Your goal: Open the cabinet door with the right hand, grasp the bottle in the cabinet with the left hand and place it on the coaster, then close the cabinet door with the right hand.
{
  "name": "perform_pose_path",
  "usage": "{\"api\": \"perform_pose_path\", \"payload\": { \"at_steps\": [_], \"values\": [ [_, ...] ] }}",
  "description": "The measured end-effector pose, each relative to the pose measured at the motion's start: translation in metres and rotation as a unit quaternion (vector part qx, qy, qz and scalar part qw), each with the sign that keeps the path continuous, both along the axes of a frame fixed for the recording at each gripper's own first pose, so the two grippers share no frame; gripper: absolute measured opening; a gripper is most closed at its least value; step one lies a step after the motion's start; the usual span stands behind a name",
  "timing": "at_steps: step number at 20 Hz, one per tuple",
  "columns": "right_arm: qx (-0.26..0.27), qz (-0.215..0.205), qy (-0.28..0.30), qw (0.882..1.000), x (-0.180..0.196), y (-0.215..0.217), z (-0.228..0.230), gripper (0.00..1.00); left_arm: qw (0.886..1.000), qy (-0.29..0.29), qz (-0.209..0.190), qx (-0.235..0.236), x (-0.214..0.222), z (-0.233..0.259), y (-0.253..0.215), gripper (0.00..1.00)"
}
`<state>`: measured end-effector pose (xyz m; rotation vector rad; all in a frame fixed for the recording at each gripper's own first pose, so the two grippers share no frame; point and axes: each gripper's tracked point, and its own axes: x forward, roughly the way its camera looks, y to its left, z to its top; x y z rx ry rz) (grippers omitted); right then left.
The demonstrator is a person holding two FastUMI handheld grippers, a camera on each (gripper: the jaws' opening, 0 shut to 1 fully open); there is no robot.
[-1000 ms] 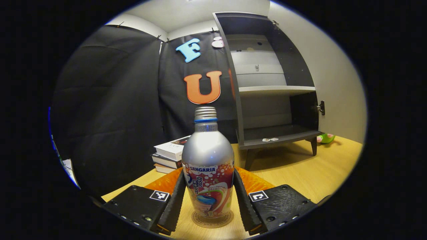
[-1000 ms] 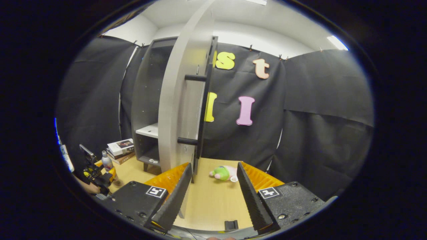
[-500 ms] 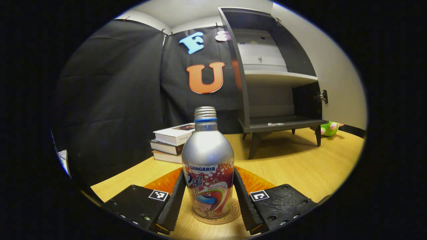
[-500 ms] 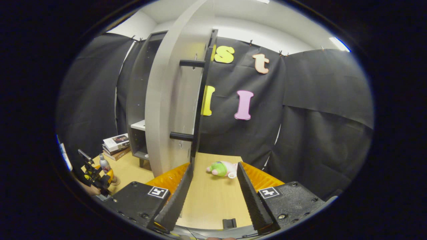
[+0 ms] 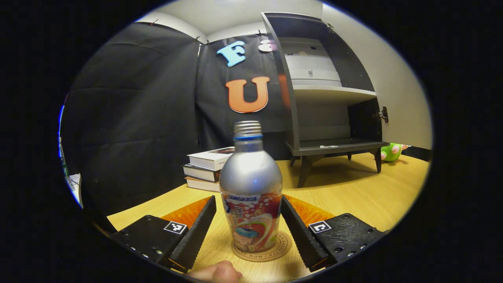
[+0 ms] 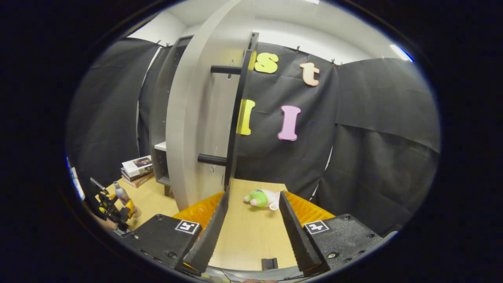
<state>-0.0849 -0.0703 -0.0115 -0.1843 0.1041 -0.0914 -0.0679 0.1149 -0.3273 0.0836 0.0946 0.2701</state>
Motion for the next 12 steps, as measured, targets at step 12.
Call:
{"api": "perform_pose_path", "payload": {
  "at_steps": [12],
  "values": [
    [0.049, 0.022, -0.001, 0.999, 0.004, -0.002, -0.007, 0.84, 0.995, -0.049, -0.039, 0.072, -0.044, 0.178, -0.041, 0.96]
  ]
}}
